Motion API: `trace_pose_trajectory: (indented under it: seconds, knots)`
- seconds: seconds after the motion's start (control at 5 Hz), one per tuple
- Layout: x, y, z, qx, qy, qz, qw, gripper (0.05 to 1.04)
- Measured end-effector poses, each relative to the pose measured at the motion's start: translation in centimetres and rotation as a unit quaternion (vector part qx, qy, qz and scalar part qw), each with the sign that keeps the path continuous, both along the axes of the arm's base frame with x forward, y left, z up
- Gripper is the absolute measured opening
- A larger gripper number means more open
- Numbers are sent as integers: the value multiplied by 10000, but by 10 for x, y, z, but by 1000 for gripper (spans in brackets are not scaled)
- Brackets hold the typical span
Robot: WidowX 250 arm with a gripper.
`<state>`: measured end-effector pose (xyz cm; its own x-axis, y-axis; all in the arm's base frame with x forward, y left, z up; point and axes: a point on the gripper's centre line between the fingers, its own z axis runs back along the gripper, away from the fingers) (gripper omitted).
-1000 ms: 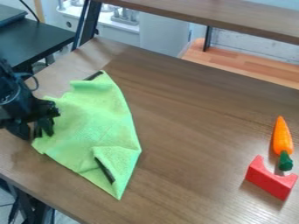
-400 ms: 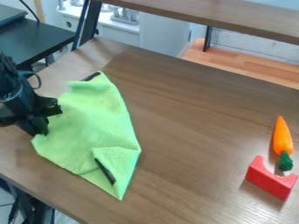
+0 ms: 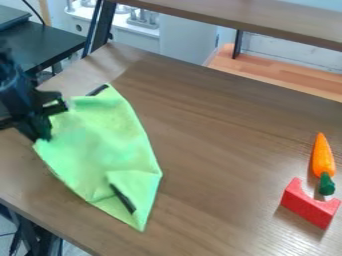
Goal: Unfold the cloth from left to right
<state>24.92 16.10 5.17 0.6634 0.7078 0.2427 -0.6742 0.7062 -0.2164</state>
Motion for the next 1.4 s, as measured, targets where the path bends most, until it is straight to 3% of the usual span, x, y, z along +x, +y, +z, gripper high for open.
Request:
trace_pose_trajectory:
  seconds: [0.4,0.8,1.0,1.2,1.4]
  knots:
    - [2,9,9,93,460,546,9974,86]
    - [-1,16,5,153,676,690,9952,117]
    - [-3,17,0,128,791,782,9937,302]
    - [-4,15,0,89,832,726,9938,587]
    - [-2,19,3,154,825,765,9935,498]
